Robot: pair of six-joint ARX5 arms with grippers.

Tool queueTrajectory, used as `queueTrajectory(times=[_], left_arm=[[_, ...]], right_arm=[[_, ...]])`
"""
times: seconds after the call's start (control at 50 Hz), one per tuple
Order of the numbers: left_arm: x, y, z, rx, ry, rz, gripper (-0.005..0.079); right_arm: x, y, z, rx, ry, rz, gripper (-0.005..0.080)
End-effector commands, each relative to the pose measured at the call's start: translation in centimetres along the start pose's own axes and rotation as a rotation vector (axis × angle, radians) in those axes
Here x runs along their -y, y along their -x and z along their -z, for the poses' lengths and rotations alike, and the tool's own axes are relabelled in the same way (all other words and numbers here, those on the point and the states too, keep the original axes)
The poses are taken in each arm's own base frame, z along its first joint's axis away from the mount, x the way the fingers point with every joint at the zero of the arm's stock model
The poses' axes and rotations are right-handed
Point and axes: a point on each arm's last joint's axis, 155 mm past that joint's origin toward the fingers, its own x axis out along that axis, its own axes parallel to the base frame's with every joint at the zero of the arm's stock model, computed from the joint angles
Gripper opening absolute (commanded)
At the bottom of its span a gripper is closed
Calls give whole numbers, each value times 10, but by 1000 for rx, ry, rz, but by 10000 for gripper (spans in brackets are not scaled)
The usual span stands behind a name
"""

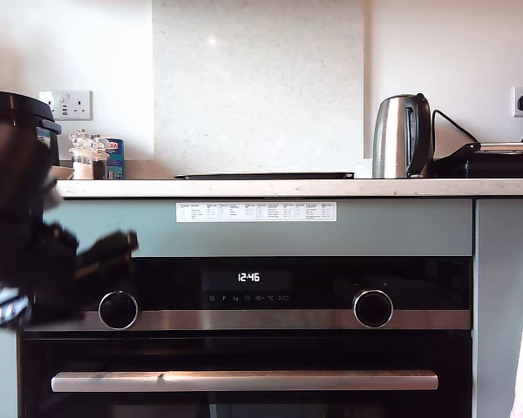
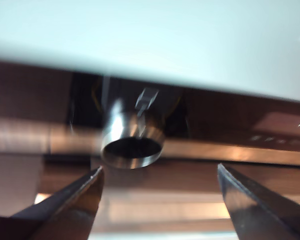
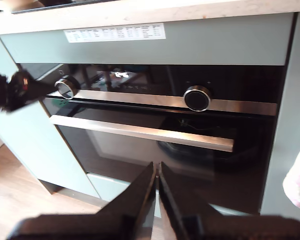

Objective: Switch the oven into microwave mode by turning the left rotary switch to the microwave symbol

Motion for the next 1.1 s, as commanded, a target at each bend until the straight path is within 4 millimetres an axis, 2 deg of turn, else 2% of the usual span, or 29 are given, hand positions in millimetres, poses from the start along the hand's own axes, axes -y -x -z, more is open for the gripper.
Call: queueTrajectory(times=[0.0, 0.26, 0.48, 0.7, 1.08], left_arm=[[-7, -1, 2, 1, 58, -17, 660], [-11, -1, -7, 26, 271, -6, 658], [-20, -4, -1, -11, 430, 14, 655], [-16, -8, -7, 8, 487, 66, 655], [-9, -35, -4, -3, 600, 125, 655]], right_arm=[[1, -1, 1, -3, -1, 2, -12], [1, -1, 2, -7, -2, 6, -12], [1, -1, 3, -7, -2, 6, -12], [2, -1, 6, -20, -2, 7, -12], [2, -1, 6, -22, -3, 8, -12]])
